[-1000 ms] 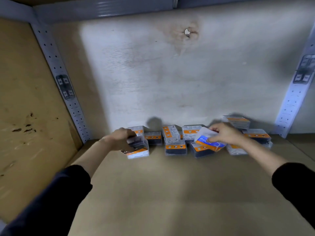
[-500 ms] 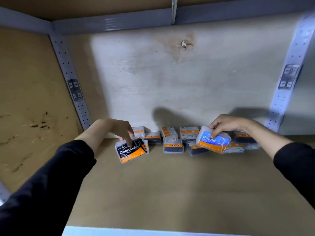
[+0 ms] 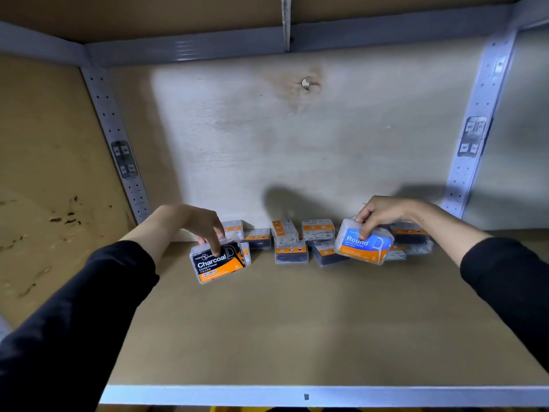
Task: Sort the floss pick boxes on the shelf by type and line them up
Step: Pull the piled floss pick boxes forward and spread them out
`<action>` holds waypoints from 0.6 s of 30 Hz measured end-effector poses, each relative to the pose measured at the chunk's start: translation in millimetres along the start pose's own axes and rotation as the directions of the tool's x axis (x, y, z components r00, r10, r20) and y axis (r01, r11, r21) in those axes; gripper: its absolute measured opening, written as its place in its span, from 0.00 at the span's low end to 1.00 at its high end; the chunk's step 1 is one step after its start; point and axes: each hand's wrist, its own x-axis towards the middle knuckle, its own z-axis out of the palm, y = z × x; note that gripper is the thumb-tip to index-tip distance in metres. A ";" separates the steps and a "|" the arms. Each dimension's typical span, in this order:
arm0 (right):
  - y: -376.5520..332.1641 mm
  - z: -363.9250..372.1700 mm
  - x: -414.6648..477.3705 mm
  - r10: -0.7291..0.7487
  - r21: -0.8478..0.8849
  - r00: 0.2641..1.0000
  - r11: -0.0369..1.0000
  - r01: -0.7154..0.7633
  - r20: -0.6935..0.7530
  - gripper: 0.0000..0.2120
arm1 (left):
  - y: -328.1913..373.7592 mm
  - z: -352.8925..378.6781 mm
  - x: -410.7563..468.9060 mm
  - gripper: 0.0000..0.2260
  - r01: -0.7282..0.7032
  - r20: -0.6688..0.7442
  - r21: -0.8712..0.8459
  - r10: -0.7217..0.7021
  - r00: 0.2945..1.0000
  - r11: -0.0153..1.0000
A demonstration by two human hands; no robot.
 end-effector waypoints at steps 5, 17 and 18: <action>10.3 -2.0 -12.2 0.031 -0.051 0.999 0.998 -0.031 -0.010 0.10 | -4.1 5.2 -2.9 0.18 0.006 -0.025 0.015 -0.006 1.000 1.000; 89.5 -0.8 -44.4 0.246 -0.259 0.966 0.930 -0.259 -0.082 0.12 | -9.0 22.3 -0.2 0.17 0.000 -0.054 0.113 0.006 0.999 0.994; 93.6 0.3 -46.0 0.258 -0.267 0.962 0.924 -0.273 -0.090 0.11 | -7.6 24.1 -1.1 0.19 0.013 -0.064 0.131 -0.005 0.998 0.991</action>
